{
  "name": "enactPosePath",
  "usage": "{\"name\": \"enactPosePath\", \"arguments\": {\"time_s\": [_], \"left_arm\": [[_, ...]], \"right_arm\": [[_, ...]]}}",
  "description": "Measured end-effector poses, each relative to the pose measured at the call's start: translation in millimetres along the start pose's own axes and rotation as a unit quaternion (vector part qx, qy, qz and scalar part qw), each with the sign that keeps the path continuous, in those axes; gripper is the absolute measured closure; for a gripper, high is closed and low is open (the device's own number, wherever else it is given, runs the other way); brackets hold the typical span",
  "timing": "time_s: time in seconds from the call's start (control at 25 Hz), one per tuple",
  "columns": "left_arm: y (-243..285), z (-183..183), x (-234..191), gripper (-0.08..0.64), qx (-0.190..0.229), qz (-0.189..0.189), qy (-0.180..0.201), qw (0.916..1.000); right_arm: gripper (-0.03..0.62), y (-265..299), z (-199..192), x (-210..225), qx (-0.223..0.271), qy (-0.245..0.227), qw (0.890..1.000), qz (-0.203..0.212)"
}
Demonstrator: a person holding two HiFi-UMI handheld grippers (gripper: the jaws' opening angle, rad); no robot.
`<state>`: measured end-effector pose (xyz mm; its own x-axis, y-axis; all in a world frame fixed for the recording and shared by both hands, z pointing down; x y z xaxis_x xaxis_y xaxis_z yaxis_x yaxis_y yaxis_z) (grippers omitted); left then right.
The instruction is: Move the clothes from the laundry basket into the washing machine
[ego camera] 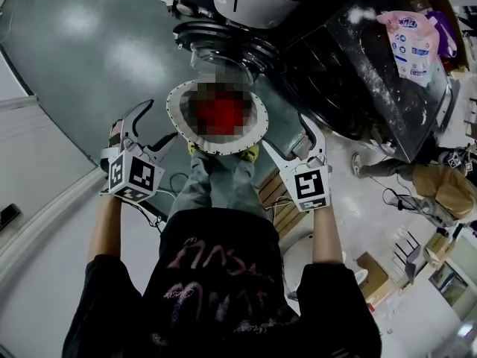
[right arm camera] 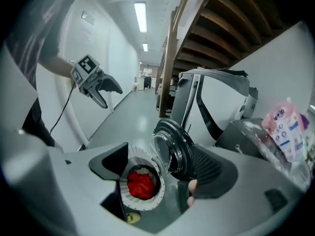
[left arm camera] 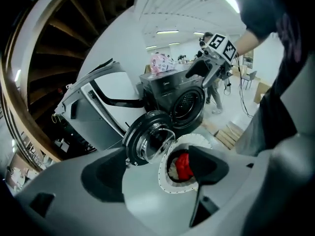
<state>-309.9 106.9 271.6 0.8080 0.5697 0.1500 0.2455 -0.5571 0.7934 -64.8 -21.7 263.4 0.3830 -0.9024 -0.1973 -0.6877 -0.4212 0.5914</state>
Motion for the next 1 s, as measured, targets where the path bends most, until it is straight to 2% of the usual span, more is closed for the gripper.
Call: {"name": "enactPosePath", "arguments": {"time_s": [0.24,0.4,0.6,0.84,1.0], "left_arm": [[19,-3,9,0.166,-0.011,-0.034,0.023,0.9991],[41,-4,19,0.166,-0.011,-0.06,0.037,0.9975],[73,-18,28,0.166,-0.014,-0.091,0.019,0.9956],[121,-49,41,0.166,-0.028,-0.122,0.002,0.9922],[159,-72,49,0.166,-0.025,-0.131,-0.036,0.9905]], "right_arm": [[0.176,13,-20,-11,-0.027,-0.022,0.999,0.031],[0.176,28,-35,-23,-0.038,-0.012,0.998,0.058],[0.178,50,-64,-31,-0.06,-0.013,0.995,0.084],[0.178,80,-108,-46,-0.096,-0.038,0.989,0.107],[0.178,105,-144,-59,-0.112,-0.009,0.987,0.11]]}}
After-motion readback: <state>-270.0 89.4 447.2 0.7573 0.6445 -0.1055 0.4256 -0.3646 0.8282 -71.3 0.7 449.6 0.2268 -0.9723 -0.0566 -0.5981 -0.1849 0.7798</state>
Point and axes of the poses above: the fingertips, and each gripper's own axes: y forward along the fingers, x to its right, z out of its top, the point moved 3 cm from there along -y, backward along the fingers, and after that the axes turned 8 degrees about -z, right-handed, at the moved point
